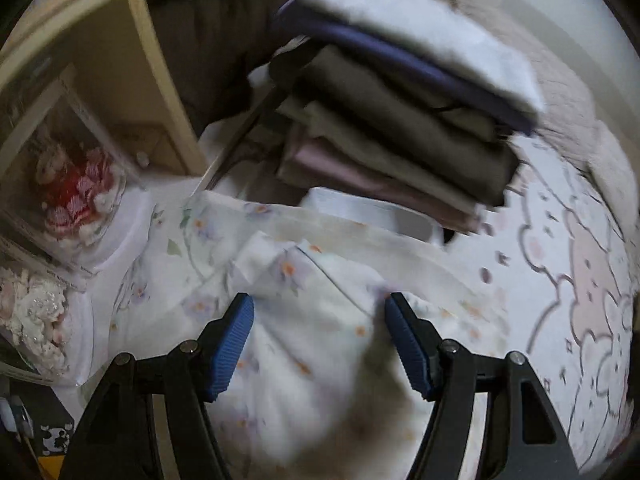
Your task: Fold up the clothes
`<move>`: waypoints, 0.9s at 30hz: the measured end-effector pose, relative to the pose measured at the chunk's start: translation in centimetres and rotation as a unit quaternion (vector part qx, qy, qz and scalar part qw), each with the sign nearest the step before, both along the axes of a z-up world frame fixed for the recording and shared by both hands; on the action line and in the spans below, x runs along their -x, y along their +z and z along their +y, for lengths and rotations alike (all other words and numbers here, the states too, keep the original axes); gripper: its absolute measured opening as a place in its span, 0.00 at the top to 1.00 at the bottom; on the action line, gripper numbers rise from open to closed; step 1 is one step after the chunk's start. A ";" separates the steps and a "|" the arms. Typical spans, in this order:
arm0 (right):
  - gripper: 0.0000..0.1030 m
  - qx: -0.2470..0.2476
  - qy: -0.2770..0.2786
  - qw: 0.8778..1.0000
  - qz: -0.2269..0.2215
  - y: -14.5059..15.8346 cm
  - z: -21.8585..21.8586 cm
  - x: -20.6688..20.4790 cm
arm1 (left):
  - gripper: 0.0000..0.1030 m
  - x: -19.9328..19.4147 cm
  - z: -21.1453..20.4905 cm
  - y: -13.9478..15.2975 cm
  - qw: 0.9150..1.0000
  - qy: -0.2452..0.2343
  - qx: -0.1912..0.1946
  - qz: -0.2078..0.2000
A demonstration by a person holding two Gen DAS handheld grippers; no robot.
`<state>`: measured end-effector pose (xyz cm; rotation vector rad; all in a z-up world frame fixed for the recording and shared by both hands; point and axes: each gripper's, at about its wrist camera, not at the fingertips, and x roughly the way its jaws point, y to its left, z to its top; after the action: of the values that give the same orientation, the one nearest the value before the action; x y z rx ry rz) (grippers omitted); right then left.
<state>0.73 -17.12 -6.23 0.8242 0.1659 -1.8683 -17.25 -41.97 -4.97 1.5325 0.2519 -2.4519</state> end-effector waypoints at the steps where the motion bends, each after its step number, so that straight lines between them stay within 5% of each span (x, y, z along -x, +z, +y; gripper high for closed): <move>1: 0.43 -0.003 0.000 1.000 -0.002 -0.1 0.7 -0.2 | 0.34 0.4 -0.5 -0.7 1.000 0.008 -0.003 -0.007; 5: 0.43 -0.014 -0.012 1.000 -0.011 -0.7 3.9 -0.6 | 0.32 0.8 -0.9 -2.2 1.000 0.013 0.010 -0.013; 9: 0.43 -0.027 -0.035 0.998 -0.034 -1.7 6.6 -0.1 | 0.32 -0.3 -0.5 -0.1 1.000 0.007 -0.002 0.011; 12: 0.43 -0.034 -0.051 0.997 -0.043 -2.1 8.3 0.1 | 0.32 -4.4 0.8 3.0 0.998 -0.015 -0.008 0.066; 17: 0.43 -0.027 -0.080 0.995 -0.056 -2.2 11.5 0.2 | 0.32 -12.5 4.8 4.6 0.991 -0.059 0.047 0.115; 23: 0.43 -0.022 -0.109 0.992 -0.067 -2.2 14.0 0.3 | 0.32 -18.3 9.7 0.4 0.987 -0.086 0.083 0.103; 27: 0.43 -0.023 -0.119 0.990 -0.071 -2.2 15.2 0.0 | 0.22 -18.9 12.9 -2.4 0.977 -0.113 0.154 0.099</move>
<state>0.69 -1.96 -8.46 1.0431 0.0221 -2.0240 1.63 -29.05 -7.39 1.2456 -0.2750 -2.6628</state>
